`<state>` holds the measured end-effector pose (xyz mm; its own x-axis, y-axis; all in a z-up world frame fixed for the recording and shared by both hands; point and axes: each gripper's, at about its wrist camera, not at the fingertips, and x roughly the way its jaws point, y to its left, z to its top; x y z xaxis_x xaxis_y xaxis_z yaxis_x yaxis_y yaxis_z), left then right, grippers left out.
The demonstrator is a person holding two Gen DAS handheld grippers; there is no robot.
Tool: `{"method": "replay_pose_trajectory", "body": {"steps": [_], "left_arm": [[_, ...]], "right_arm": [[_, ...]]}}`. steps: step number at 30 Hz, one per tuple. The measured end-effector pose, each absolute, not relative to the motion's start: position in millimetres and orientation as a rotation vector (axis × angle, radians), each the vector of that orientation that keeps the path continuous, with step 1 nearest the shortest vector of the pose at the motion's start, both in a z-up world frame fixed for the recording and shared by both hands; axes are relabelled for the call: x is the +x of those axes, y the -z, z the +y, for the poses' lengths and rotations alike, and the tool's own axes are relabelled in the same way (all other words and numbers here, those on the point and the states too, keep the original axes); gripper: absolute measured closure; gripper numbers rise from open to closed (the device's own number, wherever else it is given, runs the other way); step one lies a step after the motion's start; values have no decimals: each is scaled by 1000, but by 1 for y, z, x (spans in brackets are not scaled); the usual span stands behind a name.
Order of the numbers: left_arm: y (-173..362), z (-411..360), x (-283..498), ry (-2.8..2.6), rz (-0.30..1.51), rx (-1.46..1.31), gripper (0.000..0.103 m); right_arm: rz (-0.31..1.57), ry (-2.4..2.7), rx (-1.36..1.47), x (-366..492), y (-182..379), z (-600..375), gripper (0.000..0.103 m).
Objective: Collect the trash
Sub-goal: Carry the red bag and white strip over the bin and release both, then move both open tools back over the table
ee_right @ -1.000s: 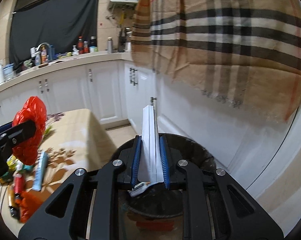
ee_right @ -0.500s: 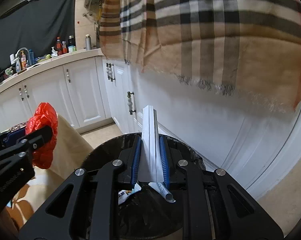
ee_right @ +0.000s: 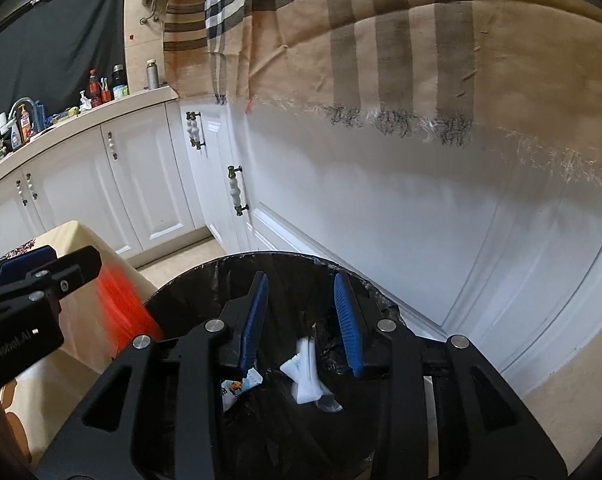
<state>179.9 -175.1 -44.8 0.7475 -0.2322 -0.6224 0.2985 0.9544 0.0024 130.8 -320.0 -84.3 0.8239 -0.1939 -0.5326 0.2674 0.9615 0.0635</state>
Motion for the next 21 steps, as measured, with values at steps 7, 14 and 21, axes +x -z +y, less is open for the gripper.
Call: {"method": "replay_pose_trajectory", "body": {"steps": [7,14,21], "left_arm": [[36,-167,175,283,659,81,45],[12,-144,147,268,610,74,43],[1,-91,109,191,599,50,43]], "right_arm": [[543,230,129,117,75,-313,69],[530,178,126,93,57,-293,68],[534,95,122,66,42,-260,68]]}}
